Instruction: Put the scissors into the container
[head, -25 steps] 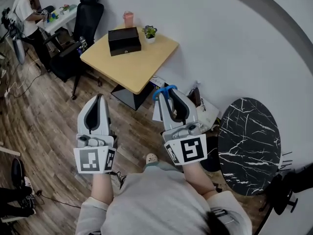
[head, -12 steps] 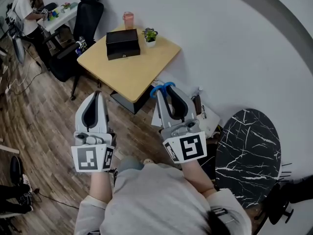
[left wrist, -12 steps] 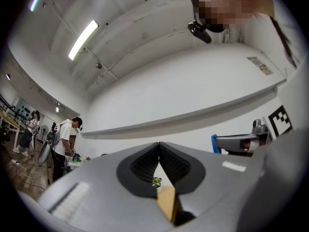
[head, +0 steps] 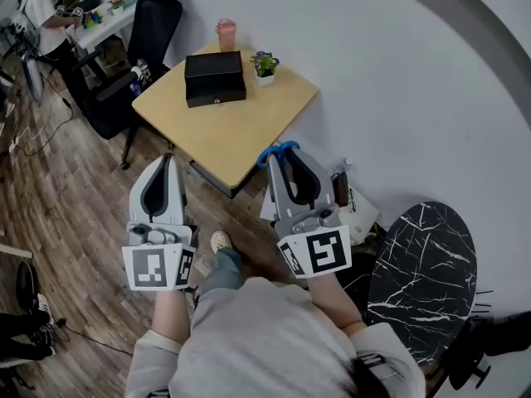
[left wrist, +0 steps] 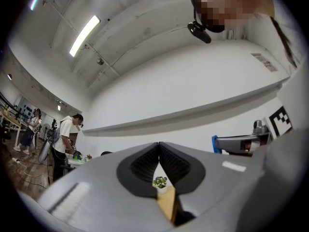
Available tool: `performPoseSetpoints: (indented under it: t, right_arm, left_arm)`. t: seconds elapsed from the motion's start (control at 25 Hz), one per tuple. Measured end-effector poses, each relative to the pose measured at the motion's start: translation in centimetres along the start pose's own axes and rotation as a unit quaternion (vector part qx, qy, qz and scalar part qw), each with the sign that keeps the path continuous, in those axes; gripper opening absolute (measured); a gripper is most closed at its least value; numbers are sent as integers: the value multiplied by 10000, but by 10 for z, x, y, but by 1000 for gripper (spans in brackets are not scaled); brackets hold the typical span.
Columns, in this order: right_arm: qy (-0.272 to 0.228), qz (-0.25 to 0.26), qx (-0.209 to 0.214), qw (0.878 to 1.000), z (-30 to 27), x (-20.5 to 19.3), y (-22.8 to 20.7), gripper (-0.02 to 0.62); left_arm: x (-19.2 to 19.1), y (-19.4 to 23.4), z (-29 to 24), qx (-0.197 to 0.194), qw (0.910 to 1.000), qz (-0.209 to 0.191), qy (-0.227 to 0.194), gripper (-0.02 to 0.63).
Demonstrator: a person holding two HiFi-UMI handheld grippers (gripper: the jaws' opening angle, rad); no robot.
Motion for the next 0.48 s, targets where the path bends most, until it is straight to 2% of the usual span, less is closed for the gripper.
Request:
performPoseSetpoints:
  t: [0.48]
  right_arm:
    - [-86,10,-162,9998,-119,-24,-35,75]
  left_arm:
    - [-39,60,-114,-226,9997,12,-118,58]
Point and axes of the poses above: the fingertips, and each gripper's own axes: z backward along the fingers, y to its left, x out of its top, the point moved 8 cm from there along z, backward along the fingers, and after that the axes turned 10 degrees about -z, right-handed, at the moved point
